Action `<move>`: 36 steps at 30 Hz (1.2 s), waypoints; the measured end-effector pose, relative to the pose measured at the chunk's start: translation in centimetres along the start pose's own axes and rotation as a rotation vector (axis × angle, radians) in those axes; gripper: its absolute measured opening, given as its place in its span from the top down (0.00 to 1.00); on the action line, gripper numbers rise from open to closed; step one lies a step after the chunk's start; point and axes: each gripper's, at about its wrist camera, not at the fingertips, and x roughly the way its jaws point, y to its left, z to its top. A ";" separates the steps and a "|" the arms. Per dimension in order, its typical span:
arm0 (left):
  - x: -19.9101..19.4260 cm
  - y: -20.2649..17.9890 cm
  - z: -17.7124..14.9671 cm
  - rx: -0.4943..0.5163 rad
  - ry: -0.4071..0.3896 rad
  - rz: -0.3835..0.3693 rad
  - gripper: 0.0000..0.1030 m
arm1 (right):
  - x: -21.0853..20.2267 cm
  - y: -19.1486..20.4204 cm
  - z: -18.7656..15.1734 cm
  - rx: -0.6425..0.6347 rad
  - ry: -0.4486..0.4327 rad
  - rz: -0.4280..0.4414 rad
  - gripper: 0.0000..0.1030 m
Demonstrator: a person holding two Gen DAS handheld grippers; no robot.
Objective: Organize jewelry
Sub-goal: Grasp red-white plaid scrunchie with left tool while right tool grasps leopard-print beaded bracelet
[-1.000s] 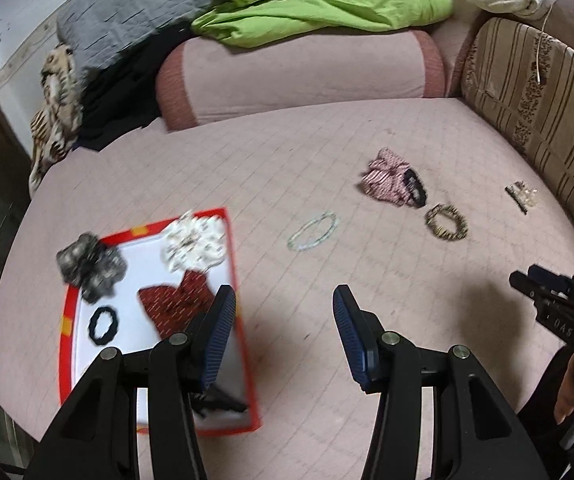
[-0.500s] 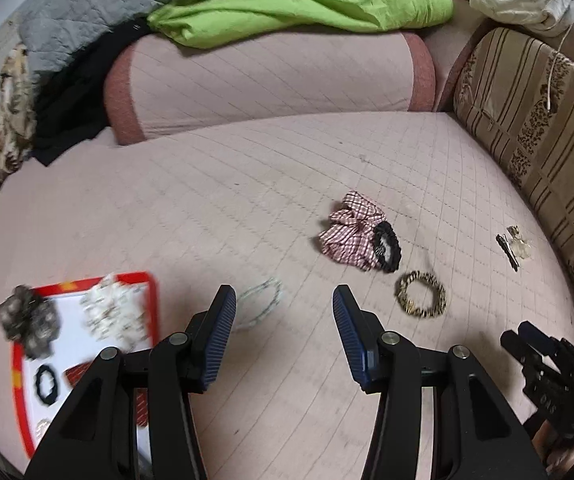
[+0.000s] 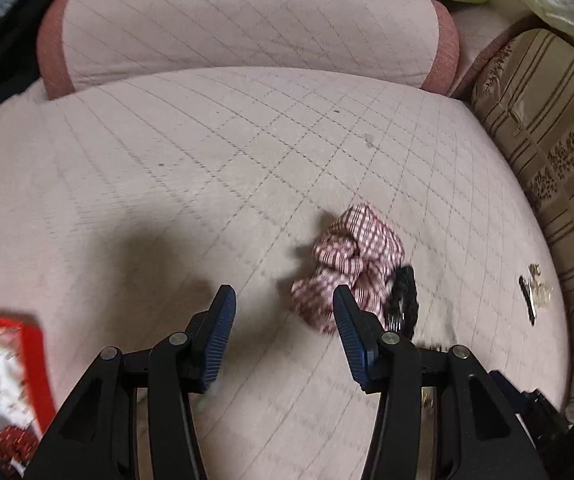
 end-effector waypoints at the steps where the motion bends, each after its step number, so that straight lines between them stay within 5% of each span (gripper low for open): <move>1: 0.3 -0.1 0.1 0.002 0.001 -0.006 0.52 | 0.3 0.1 0.1 -0.005 0.000 -0.004 0.53; 12: 3.5 -1.5 0.5 0.047 0.029 -0.057 0.54 | 2.2 0.4 0.4 -0.014 -0.004 -0.027 0.53; 17: 3.6 -1.3 0.5 0.041 0.036 -0.019 0.81 | 2.6 0.9 0.6 -0.025 -0.013 -0.040 0.53; 19: 3.6 -1.5 0.3 0.050 0.044 -0.011 0.93 | 2.7 1.0 0.6 -0.036 -0.014 -0.053 0.62; 23: 2.8 -2.8 -0.5 0.089 0.039 0.030 0.94 | 2.6 0.6 0.6 -0.029 -0.013 -0.051 0.87; 25: 2.0 -2.9 -1.0 0.094 0.033 0.032 0.94 | 2.4 0.1 0.7 -0.005 -0.012 -0.024 0.91; 36: -4.5 -2.9 -3.7 0.110 -0.041 0.026 0.94 | -0.7 0.0 -0.4 0.032 -0.039 0.002 0.93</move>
